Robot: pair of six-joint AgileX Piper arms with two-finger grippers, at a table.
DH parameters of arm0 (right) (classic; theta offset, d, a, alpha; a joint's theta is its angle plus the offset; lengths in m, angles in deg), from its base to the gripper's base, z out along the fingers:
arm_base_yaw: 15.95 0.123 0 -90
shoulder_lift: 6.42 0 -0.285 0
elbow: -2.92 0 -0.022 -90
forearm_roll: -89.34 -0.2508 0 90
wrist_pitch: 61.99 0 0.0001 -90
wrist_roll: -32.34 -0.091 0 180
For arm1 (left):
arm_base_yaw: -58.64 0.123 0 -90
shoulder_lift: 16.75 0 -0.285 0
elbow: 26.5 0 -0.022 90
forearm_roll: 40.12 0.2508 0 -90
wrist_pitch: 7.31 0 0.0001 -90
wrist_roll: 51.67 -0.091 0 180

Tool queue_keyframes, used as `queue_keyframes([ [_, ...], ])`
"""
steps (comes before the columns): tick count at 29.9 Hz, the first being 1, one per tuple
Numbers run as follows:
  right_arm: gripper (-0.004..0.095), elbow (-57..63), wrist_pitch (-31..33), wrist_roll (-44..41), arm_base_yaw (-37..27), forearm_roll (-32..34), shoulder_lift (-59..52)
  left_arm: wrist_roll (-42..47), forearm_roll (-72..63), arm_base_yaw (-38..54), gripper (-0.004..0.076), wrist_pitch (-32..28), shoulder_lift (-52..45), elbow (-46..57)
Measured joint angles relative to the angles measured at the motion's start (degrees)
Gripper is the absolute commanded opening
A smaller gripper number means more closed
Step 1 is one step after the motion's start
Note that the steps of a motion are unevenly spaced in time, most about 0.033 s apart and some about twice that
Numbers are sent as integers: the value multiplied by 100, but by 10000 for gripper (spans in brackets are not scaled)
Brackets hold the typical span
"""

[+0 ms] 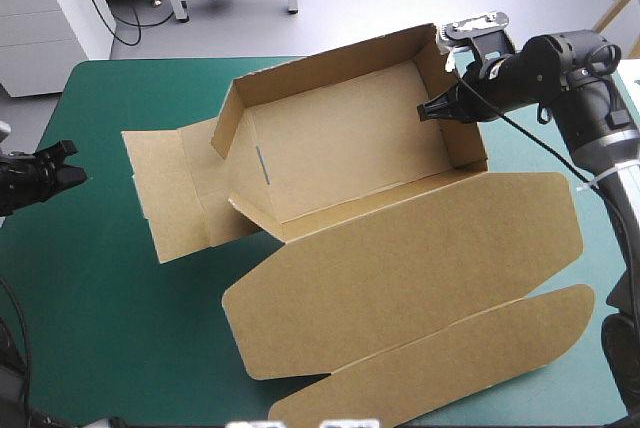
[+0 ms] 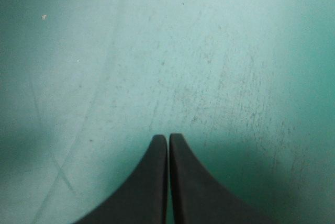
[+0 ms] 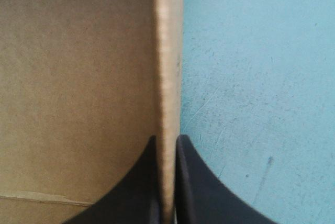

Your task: Fold the box

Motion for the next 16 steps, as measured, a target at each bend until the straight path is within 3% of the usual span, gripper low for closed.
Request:
queue_keyframes([
  [8, -19, 0, -322, 63, 0, -231, 6, -403, -66, 0, 576, 330, 0, 0],
  [16, -19, 0, -480, 442, 0, -1053, 6, -820, -172, -8, 598, 761, 0, 0],
])
